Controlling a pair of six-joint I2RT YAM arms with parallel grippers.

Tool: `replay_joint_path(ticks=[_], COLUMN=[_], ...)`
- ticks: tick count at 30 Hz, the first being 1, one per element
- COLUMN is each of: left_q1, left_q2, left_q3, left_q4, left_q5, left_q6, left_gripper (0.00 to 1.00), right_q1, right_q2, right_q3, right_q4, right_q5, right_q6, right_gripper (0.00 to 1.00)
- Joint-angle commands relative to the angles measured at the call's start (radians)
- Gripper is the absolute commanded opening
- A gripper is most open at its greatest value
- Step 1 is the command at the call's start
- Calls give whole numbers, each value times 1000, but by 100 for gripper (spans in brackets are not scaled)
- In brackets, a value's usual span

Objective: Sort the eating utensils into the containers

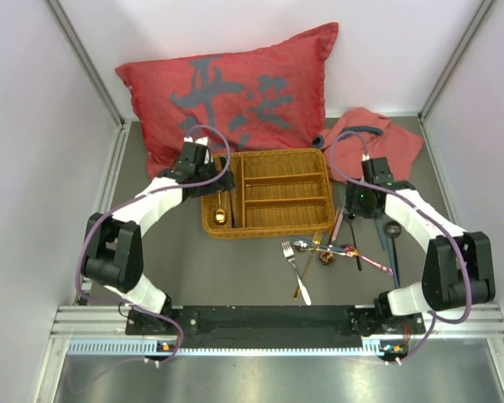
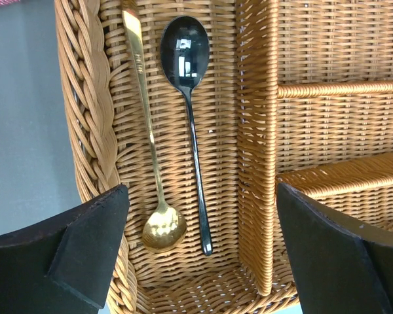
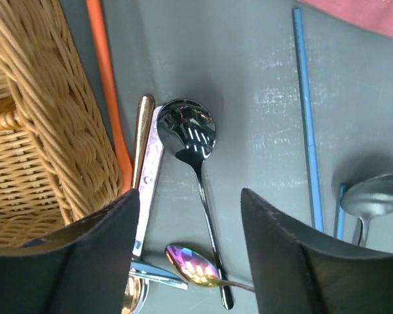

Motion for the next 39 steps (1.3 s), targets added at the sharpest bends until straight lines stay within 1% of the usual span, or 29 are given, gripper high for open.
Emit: replay_joint_path(ticks=[1, 2, 4, 5, 7, 8, 10, 11, 13, 14, 16, 17, 18, 21, 25, 29, 31, 34, 37, 39], left_q1=[7, 7, 7, 7, 8, 10, 11, 13, 13, 13, 13, 13, 13, 13, 13, 13, 13, 11, -3, -16], left_q2=[-31, -32, -35, -39, -43, -46, -57, -62, -74, -77, -86, -89, -94, -115, -147, -163, -166, -163, -152, -144], left_q3=[52, 55, 57, 58, 52, 43, 34, 23, 17, 14, 12, 12, 12, 12, 9, 6, -2, -23, -35, -34], left_q4=[-10, -11, -13, -15, -7, 10, 25, 42, 56, 64, 64, 64, 62, 59, 55, 82, 105, 192, 284, 339], left_q5=[-29, -27, -27, -26, 5, 20, 54, 66, 83, 89, 101, 104, 108, 112, 137, 204, 261, 383, 469, 494], left_q6=[13, 13, 13, 13, 13, 13, 5, 2, -4, -6, -6, -6, -6, -3, 3, 5, -13, -67, -124, -145], left_gripper=[98, 98, 98, 98, 98, 98, 98, 98, 98, 98, 98, 98, 98, 98, 98, 98, 98, 97, 96, 95], right_q1=[10, 10, 10, 10, 10, 8, 10, 10, 10, 10, 10, 10, 10, 10, 10, 10, 11, 10, 10, 10], right_q2=[28, 42, 54, 64, 70, 74, 99, 106, 125, 133, 163, 175, 186, 211, 150, 23, -27, -84, -111, -120], right_q3=[-7, -12, -29, -36, -75, -82, -93, -92, -89, -84, -72, -67, -55, -44, -47, -14, 19, 77, 134, 172], right_q4=[28, 28, 30, 33, 51, 53, 53, 41, 35, 33, 21, 16, 7, 4, 4, -45, -64, -110, -137, -146], right_q5=[-8, -24, -27, -25, -31, -21, -16, -13, -13, -10, -10, -11, -11, -13, -10, -2, 25, 65, 65, 50], right_q6=[3, 3, 6, 11, 16, 22, 26, 26, 28, 31, 29, 26, 26, 19, 16, 16, 16, 10, 5, 3], right_gripper=[59, 53, 52, 48, 44, 39, 37, 34, 32, 30, 22, 7, 1, 0, 0, 0, 0, 0, 0, 0])
